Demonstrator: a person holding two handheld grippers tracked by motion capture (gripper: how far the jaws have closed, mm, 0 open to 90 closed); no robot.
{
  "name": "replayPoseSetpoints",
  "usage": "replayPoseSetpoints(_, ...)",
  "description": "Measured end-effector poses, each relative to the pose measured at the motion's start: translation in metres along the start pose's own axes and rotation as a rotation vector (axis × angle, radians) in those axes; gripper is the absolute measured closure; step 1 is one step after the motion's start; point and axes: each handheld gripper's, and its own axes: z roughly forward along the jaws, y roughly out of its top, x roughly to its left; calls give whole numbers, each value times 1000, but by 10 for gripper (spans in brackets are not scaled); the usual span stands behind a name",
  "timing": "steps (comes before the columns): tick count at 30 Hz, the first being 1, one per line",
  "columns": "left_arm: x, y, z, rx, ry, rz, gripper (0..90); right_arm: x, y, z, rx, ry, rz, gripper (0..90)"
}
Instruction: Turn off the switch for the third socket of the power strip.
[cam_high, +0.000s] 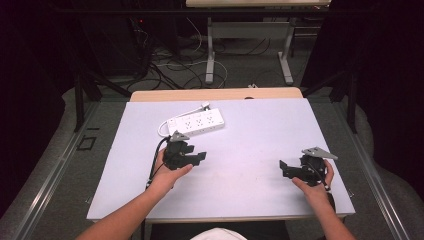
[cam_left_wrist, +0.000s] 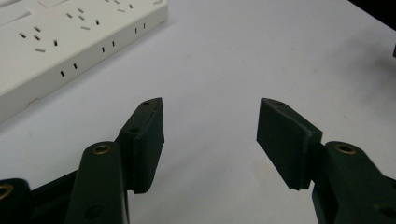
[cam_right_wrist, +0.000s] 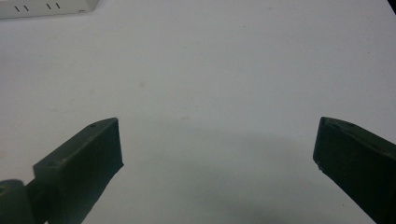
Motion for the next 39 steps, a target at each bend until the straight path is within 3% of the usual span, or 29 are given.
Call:
replayPoseSetpoints(1,1,4,-1,6,1,22,414,0,0,0,0,0,0,6)
replayPoseSetpoints(7,-1,30,-1,3,-15,-23,425,0,0,0,2,2,2,7)
replayPoseSetpoints(11,1,39,-1,6,-22,-17,436,0,0,0,3,3,-1,8)
replayPoseSetpoints(15,5,50,-1,25,-23,-37,443,0,-1,0,6,4,-3,9)
replayPoseSetpoints(25,10,74,-1,50,-10,-93,442,1,-1,0,2,2,-3,10)
replayPoseSetpoints(39,16,105,10,43,28,-95,483,1,-1,0,3,5,8,10)
